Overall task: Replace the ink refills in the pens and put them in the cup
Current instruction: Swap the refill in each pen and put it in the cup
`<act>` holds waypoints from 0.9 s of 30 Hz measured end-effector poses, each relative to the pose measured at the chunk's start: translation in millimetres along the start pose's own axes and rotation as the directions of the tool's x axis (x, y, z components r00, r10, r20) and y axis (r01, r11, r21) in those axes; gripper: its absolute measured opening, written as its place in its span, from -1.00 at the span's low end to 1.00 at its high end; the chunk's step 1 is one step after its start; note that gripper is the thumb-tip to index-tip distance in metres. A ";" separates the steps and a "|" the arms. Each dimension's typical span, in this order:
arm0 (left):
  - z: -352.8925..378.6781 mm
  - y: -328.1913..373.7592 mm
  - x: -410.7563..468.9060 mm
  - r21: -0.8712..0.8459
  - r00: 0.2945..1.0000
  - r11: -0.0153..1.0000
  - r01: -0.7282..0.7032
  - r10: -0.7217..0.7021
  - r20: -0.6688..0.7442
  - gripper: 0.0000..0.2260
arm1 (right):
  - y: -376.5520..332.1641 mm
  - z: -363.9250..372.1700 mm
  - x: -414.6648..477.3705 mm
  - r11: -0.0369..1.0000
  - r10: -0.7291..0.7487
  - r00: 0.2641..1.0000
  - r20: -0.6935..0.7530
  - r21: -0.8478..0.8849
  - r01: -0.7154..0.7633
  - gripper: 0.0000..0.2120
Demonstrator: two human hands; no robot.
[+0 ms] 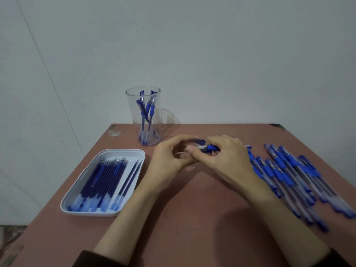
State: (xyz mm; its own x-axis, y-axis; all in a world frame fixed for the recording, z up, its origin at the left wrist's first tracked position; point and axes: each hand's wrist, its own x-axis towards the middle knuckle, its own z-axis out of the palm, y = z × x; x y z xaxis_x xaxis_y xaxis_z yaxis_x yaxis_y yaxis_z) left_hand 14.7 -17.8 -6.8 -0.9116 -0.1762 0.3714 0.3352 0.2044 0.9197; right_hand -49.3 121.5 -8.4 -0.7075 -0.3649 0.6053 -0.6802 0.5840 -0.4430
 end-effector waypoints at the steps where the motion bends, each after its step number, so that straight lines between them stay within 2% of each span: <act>1: -0.6 -0.7 0.5 0.027 1.000 1.000 -0.001 0.002 -0.017 -0.65 | -0.1 -0.8 -0.1 1.000 -0.004 1.000 -0.023 0.015 0.005 -0.45; 6: -4.0 -5.5 4.3 0.027 0.994 0.999 0.022 -0.019 -0.106 -0.61 | -2.1 -2.1 -2.7 0.998 -0.024 0.996 -0.082 0.056 0.029 -0.59; 16: -6.6 -12.7 6.4 0.054 0.985 0.998 -0.025 0.034 -0.169 -0.64 | -2.0 1.0 -3.4 0.993 -0.032 0.994 -0.105 0.110 0.043 -0.61; 19: -6.1 -12.1 6.1 0.153 0.964 0.986 -0.060 0.097 -0.247 -0.70 | -2.3 2.4 -1.9 0.990 -0.023 0.996 -0.083 0.137 0.035 -0.63; 21: -7.5 -8.4 6.7 0.249 0.929 0.966 -0.070 0.154 -0.337 -0.69 | -4.9 3.5 0.2 0.981 -0.025 1.000 0.006 0.192 0.023 -0.75; 24: -20.9 -2.4 16.7 0.330 0.858 0.944 -0.025 0.190 -0.478 -0.56 | -11.8 7.7 9.7 0.936 -0.011 0.997 0.083 0.352 -0.019 -0.92; 26: -37.9 0.4 31.5 0.422 0.829 0.904 0.069 0.183 -0.528 -0.36 | -22.1 8.7 25.7 0.899 0.013 0.997 0.075 0.435 -0.045 -0.92; 27: -47.4 2.5 39.9 0.430 0.826 0.892 0.139 0.135 -0.548 -0.24 | -30.5 7.6 37.2 0.884 0.013 0.997 0.070 0.466 -0.045 -0.91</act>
State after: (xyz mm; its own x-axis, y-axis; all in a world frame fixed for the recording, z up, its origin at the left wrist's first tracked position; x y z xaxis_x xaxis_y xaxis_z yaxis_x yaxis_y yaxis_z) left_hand -9.6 -69.9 16.3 -0.5770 -0.6453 0.5007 0.0696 0.5719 0.8173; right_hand -56.3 84.6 22.6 -0.7283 -0.4072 0.5511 -0.6588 0.1950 -0.7266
